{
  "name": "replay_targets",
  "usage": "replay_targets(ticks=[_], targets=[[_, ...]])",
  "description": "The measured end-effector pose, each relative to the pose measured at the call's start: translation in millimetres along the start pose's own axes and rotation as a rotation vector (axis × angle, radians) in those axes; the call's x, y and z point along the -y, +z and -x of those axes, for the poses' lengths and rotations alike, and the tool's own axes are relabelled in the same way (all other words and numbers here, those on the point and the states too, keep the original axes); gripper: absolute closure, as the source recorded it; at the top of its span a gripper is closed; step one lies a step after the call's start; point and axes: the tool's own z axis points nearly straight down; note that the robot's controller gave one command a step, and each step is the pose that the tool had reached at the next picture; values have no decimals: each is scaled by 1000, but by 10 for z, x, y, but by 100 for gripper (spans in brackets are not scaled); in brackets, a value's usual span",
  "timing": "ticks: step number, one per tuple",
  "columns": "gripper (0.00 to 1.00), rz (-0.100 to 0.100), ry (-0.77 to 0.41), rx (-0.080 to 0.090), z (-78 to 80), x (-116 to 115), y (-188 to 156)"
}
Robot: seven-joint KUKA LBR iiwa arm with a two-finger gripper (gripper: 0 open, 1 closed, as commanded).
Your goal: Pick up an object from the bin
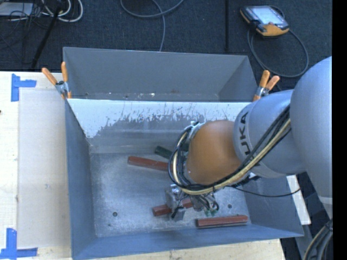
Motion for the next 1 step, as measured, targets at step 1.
replay_targets(ticks=[1], targets=[[100,0,1,0,0,0,0]])
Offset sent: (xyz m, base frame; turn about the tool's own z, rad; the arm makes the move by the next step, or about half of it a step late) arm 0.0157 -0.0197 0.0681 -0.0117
